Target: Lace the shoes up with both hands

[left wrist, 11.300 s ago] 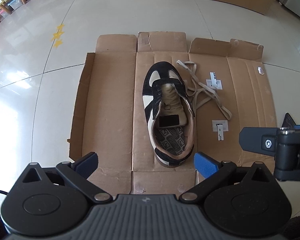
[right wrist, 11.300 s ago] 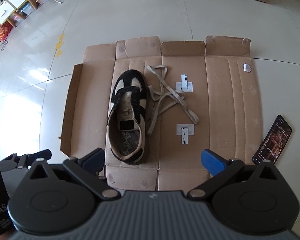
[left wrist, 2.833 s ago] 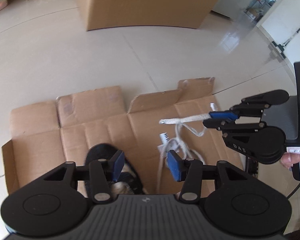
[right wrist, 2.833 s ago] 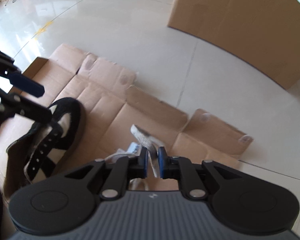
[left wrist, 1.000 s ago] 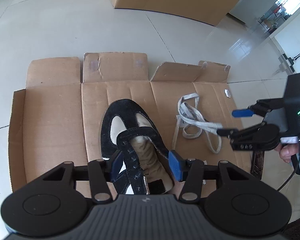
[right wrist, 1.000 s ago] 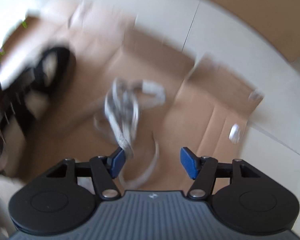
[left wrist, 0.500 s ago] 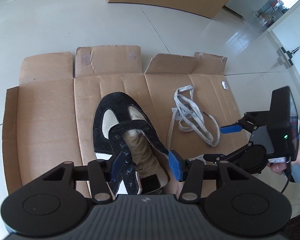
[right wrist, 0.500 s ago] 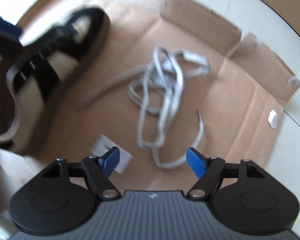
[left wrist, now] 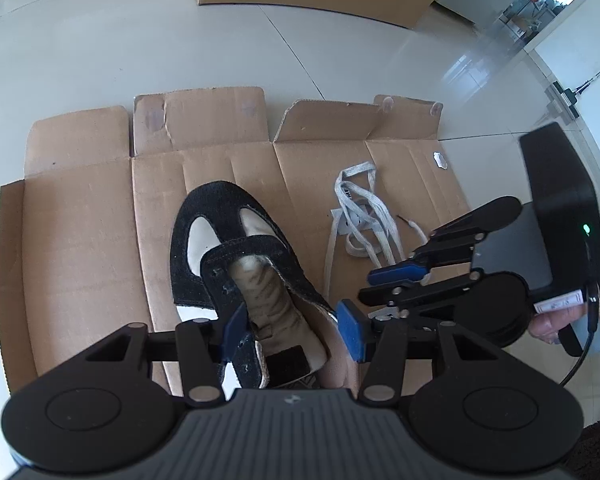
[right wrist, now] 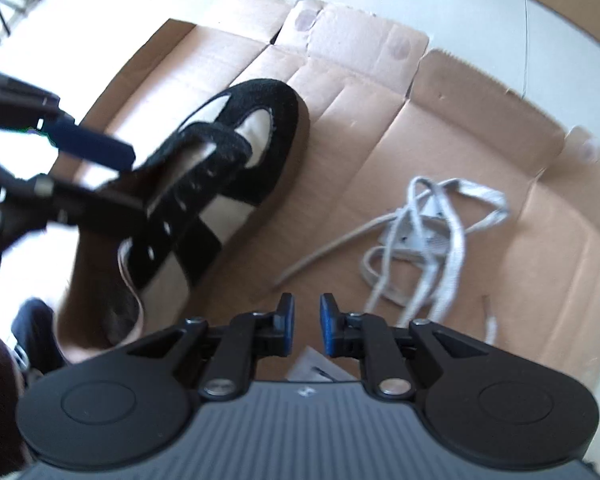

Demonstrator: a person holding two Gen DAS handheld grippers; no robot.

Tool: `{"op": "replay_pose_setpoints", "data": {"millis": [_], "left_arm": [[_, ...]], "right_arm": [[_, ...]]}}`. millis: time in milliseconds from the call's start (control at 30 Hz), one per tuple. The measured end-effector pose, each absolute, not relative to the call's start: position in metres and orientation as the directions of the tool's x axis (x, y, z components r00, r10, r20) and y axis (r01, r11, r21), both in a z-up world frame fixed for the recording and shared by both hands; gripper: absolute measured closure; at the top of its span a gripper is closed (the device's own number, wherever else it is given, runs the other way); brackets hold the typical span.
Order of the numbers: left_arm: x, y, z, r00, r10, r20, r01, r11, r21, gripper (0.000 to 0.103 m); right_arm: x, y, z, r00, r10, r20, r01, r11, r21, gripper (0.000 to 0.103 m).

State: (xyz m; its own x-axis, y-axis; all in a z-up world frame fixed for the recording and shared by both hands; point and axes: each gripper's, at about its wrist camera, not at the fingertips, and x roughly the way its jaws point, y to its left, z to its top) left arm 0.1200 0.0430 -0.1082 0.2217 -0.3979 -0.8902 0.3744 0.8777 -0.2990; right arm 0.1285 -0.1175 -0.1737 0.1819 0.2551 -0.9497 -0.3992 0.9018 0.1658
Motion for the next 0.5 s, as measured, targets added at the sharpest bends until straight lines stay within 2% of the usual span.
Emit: {"op": "replay_pose_setpoints", "data": {"millis": [200, 367, 433, 500], "left_arm": [[0.119, 0.040, -0.105, 0.219, -0.410, -0.886, 0.386, 0.870, -0.307, 0.052], [0.118, 0.038, -0.105, 0.218, -0.417, -0.883, 0.393, 0.865, -0.311, 0.052], [0.119, 0.037, -0.106, 0.216, -0.416, -0.883, 0.392, 0.866, -0.311, 0.052], [0.119, 0.037, -0.107, 0.215, -0.414, -0.884, 0.392, 0.866, -0.310, 0.052]], "right_arm": [[0.141, -0.106, -0.184, 0.152, 0.292, -0.944, -0.341, 0.912, 0.227, 0.085], [0.139, -0.107, -0.190, 0.135, 0.268, -0.954, -0.329, 0.920, 0.212, 0.086], [0.138, -0.107, -0.189, 0.148, 0.271, -0.951, -0.336, 0.918, 0.209, 0.097], [0.140, -0.109, -0.190, 0.152, 0.266, -0.952, -0.328, 0.922, 0.206, 0.101]]}}
